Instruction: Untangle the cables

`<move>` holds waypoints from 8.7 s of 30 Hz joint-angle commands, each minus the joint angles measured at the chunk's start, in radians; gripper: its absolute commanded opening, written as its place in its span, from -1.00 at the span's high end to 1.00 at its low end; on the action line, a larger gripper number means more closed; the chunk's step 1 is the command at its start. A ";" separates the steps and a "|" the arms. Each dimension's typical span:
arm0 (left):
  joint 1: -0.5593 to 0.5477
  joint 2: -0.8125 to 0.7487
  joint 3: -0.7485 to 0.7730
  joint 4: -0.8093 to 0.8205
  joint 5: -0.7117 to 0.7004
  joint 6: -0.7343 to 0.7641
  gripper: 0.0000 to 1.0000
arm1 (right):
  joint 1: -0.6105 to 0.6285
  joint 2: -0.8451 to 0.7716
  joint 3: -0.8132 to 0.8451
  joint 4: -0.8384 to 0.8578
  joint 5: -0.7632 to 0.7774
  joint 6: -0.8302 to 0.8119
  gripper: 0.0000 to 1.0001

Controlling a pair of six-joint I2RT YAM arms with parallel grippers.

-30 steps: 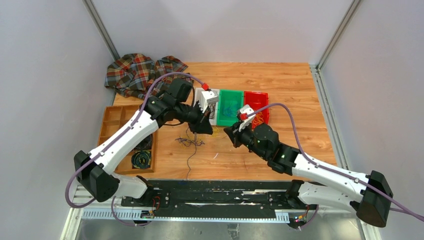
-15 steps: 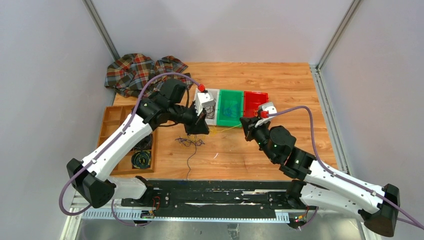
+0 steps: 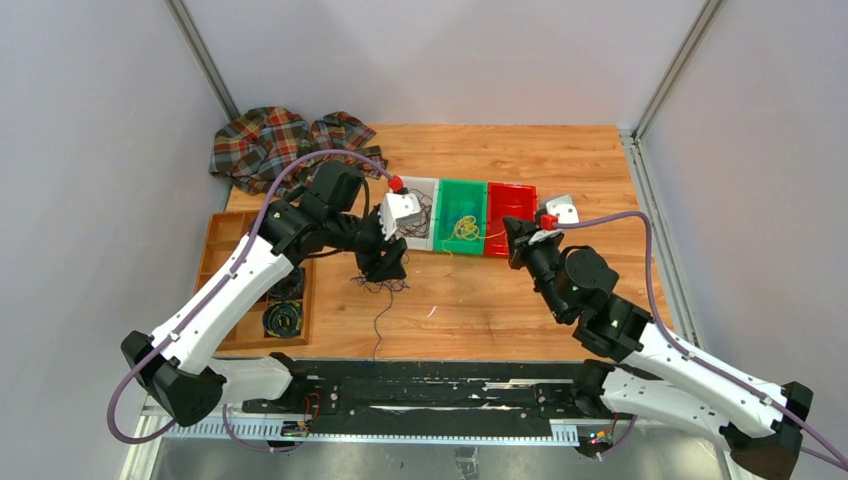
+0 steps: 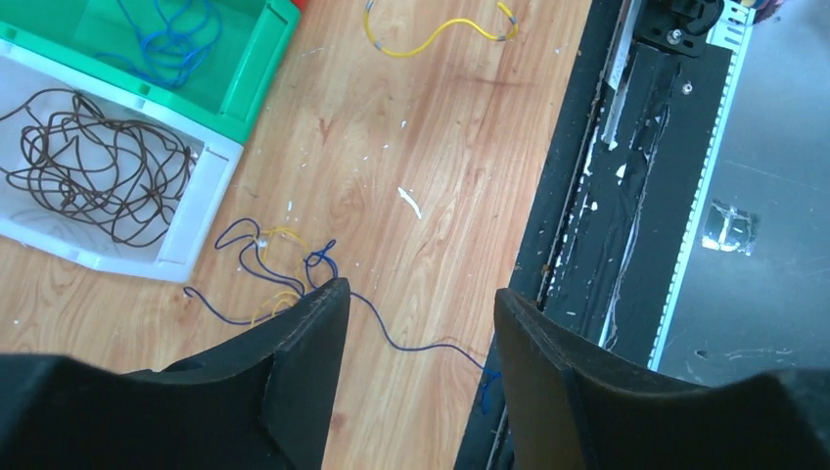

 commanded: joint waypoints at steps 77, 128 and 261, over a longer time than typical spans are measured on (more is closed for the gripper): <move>0.403 0.298 -0.267 -0.034 -0.109 0.464 0.00 | -0.052 0.635 0.084 0.172 -0.423 0.080 -0.32; 0.403 0.252 -0.336 0.024 0.092 0.334 0.87 | 0.150 1.160 0.266 0.543 -0.307 -0.121 0.10; 0.336 -0.064 -0.184 0.058 -0.047 0.289 -0.21 | 0.107 0.898 0.167 -0.054 -0.314 0.018 0.99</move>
